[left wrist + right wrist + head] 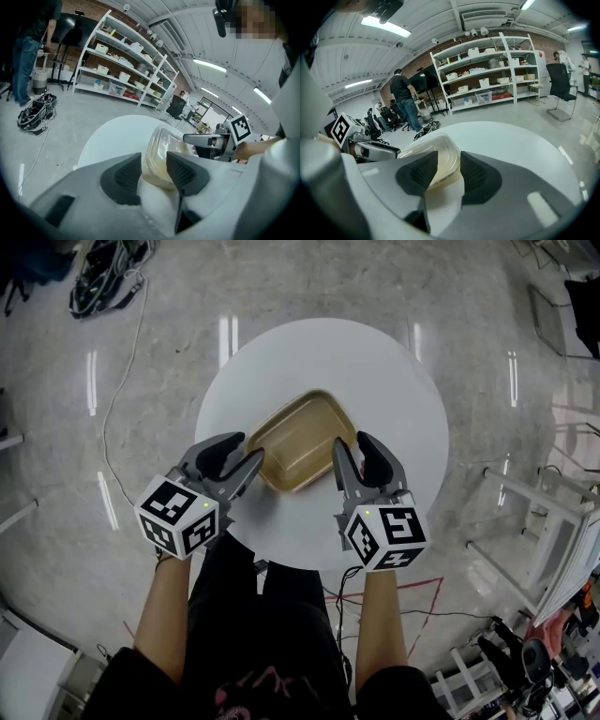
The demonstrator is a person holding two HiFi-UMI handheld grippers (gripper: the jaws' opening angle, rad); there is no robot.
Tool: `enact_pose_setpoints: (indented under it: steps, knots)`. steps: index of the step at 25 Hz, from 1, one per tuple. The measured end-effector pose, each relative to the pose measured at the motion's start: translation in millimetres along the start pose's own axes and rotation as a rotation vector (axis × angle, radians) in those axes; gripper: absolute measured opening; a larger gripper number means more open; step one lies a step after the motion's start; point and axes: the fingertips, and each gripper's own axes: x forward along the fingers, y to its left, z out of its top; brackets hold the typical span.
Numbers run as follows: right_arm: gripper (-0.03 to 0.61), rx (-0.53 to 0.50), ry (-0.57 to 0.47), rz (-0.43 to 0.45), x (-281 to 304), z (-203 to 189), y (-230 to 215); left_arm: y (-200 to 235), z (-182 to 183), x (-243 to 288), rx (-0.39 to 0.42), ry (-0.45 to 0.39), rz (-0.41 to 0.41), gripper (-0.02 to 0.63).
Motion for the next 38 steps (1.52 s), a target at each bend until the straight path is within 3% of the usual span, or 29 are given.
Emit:
enact_pose_setpoints:
  steps: [26,38]
  knots:
    - [0.153,0.011,-0.022,-0.014,-9.3,-1.6,1.1,-0.5,5.2,-5.4,0.020,-0.041,0.032,0.058]
    - [0.152,0.009,-0.027,-0.014,-11.4,0.5,2.6,-0.8,6.6,-6.5,0.021,-0.042,0.036,0.056]
